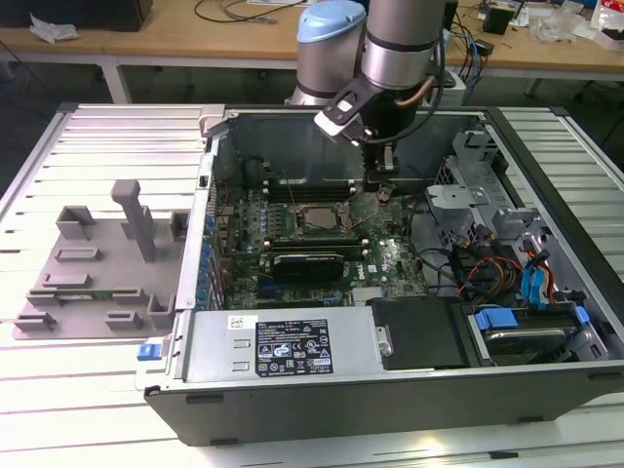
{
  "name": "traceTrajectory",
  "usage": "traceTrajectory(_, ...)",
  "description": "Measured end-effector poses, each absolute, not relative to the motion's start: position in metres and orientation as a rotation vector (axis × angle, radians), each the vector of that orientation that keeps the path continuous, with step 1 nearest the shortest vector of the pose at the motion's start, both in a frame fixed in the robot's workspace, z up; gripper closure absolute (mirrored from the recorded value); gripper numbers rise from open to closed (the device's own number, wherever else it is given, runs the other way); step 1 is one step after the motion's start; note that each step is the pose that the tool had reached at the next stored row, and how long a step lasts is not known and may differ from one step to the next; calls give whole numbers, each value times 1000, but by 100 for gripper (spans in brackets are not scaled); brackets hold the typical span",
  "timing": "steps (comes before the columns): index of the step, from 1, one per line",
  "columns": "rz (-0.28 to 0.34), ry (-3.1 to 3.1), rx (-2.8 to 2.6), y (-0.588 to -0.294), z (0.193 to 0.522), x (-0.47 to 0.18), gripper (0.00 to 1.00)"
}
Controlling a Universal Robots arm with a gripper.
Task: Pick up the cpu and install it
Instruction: 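Close the cpu cover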
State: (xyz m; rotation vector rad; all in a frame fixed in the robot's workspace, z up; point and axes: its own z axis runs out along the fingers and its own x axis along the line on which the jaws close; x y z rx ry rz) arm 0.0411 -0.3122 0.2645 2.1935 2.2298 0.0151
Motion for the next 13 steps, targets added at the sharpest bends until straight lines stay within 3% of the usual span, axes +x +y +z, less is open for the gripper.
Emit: traceTrajectory(13,15,2230,2193,-312,246,64,89)
